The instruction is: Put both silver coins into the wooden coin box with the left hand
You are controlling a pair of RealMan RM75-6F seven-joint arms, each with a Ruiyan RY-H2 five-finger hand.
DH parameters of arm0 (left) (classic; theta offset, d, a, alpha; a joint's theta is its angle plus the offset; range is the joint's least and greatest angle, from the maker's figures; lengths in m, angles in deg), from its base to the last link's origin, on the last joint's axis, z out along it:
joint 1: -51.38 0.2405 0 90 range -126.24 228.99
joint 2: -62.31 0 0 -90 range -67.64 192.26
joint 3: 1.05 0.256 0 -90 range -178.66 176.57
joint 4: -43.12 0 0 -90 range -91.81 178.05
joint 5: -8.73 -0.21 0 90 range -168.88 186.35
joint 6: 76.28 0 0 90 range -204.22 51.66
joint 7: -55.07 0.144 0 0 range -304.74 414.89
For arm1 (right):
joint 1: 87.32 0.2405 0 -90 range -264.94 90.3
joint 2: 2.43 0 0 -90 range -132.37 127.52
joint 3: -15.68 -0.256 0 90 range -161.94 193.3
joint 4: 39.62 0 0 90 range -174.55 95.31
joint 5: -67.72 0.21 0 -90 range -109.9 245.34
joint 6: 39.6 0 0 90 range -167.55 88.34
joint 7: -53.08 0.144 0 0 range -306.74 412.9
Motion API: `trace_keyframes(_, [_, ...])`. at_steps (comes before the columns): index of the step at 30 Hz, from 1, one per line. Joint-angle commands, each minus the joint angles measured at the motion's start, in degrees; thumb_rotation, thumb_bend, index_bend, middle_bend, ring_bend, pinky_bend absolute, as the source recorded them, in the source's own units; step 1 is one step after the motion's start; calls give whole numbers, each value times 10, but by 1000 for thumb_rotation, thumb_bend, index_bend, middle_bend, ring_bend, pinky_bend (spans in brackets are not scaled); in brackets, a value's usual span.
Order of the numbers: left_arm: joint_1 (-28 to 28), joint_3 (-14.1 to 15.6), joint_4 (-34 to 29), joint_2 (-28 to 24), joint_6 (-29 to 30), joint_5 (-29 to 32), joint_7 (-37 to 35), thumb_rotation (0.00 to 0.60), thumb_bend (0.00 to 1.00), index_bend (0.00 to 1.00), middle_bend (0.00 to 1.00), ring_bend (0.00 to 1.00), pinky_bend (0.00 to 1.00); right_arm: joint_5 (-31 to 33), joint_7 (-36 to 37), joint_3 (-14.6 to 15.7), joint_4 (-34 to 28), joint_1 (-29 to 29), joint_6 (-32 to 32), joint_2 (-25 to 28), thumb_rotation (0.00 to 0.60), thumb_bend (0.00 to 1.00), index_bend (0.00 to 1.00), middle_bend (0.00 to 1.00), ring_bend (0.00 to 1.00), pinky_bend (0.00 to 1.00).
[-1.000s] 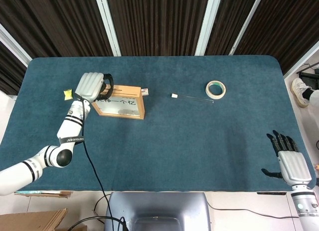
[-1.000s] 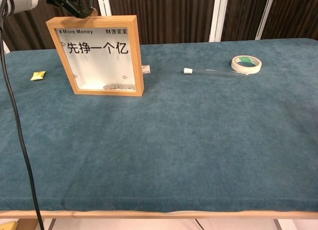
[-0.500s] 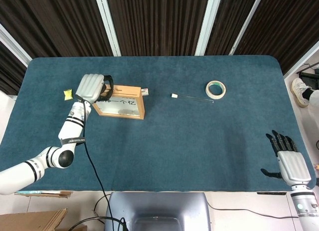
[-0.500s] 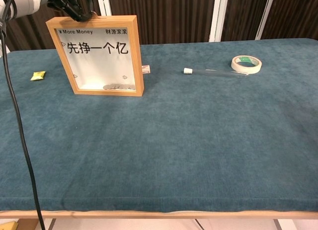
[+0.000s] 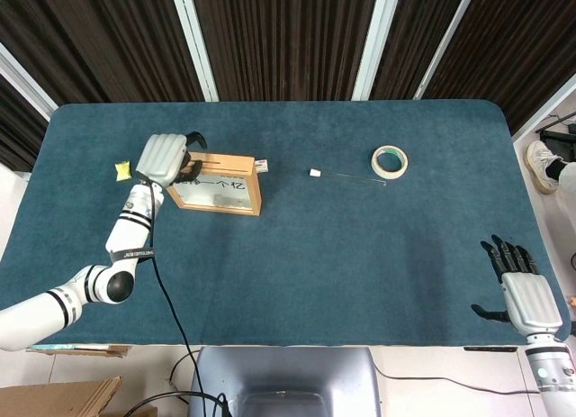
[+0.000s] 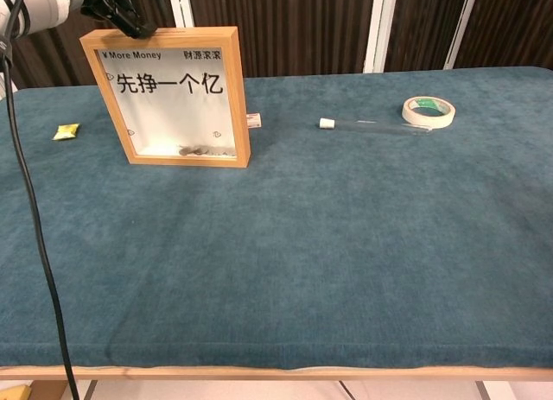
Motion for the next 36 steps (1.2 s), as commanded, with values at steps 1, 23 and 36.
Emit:
trace_keyframes(1, [3, 1, -6, -3, 8, -4, -1, 600, 433, 384, 1000, 1000, 1000, -1, 1, 0, 0, 0, 1, 0, 600, 177, 0, 0, 0, 0])
trace_keyframes(23, [456, 260, -168, -146, 419, -314, -185, 600, 384, 46, 78, 0, 116, -35, -60, 25, -10, 3, -4, -27, 600, 177, 0, 0, 0, 0])
trace_keyframes(36, [465, 273, -187, -169, 375, -353, -159, 600, 376, 0, 15, 0, 20, -64, -63, 36, -9, -6, 16, -30, 600, 177, 0, 0, 0, 0])
